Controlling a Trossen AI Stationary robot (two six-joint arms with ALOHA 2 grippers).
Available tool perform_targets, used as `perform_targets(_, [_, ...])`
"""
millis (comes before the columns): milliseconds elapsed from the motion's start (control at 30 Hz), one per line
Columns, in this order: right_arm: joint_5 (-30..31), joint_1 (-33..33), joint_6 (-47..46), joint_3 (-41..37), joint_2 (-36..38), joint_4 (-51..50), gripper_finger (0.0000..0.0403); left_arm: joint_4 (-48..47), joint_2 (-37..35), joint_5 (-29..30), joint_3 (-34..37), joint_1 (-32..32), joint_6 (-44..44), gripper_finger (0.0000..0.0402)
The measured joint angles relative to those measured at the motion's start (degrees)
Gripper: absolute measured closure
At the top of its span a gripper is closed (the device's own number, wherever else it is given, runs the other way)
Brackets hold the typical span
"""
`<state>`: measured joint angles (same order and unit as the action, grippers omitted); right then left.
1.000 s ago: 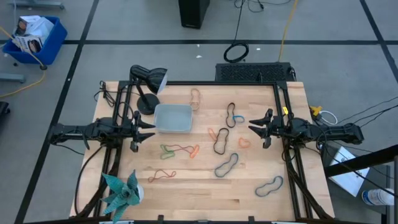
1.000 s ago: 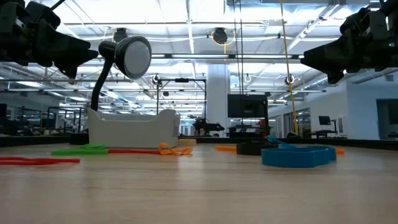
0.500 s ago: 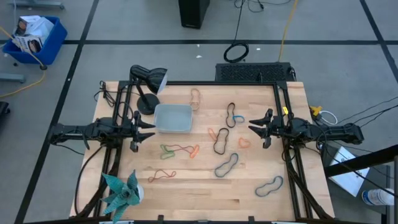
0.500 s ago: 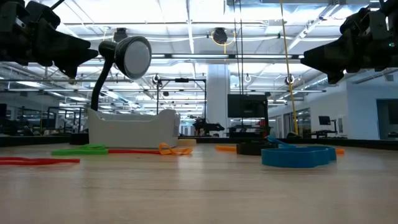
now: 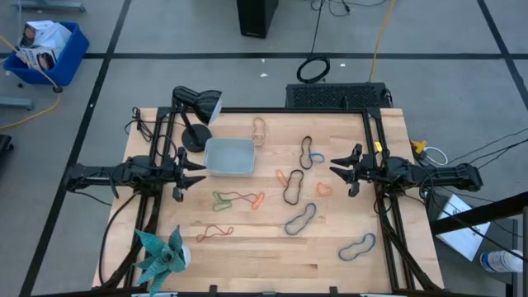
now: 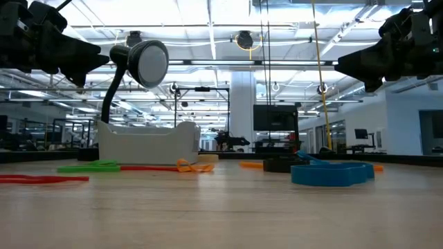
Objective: Pick and place rubber bands into bin
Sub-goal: Put the top red rubber band into the gray bin
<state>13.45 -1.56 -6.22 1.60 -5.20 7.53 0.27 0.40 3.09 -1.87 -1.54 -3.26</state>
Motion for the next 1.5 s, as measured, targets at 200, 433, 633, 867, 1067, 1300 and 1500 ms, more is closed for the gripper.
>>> perform_targets(200, [0.0, 0.0, -0.6, 0.0, 0.0, 0.0, 0.0287, 0.2, 0.0, -0.5, 0.0, 0.0, -2.2, 0.0238])
perform_targets(433, [0.2, 0.0, 0.8, 0.0, 0.0, 0.0, 0.0287, 3.3, 0.3, -4.7, 0.0, 0.0, -3.8, 0.0238])
perform_targets(633, [0.2, 0.0, 2.2, 0.0, 0.0, 0.2, 0.0287, 2.7, 6.8, -5.6, -3.5, 0.0, -6.1, 0.0238])
perform_targets(867, [0.2, 0.0, 2.4, 0.0, 0.0, 1.4, 0.0287, -4.3, 26.1, -6.8, -15.2, -0.1, -4.1, 0.0238])
perform_targets(1067, [0.2, 0.0, 2.5, 0.0, 0.0, 1.3, 0.0287, -19.7, 45.2, -4.9, -31.2, -3.8, 0.3, 0.0238])
perform_targets(1300, [0.2, 0.0, 2.6, 0.0, 0.0, 1.3, 0.0287, -36.2, 63.1, 0.3, -45.3, -7.9, 3.2, 0.0238])
perform_targets(1500, [0.2, 0.0, 5.6, 0.0, 0.0, 1.3, 0.0287, -35.7, 73.7, 2.6, -49.2, -9.1, 3.0, 0.0238])
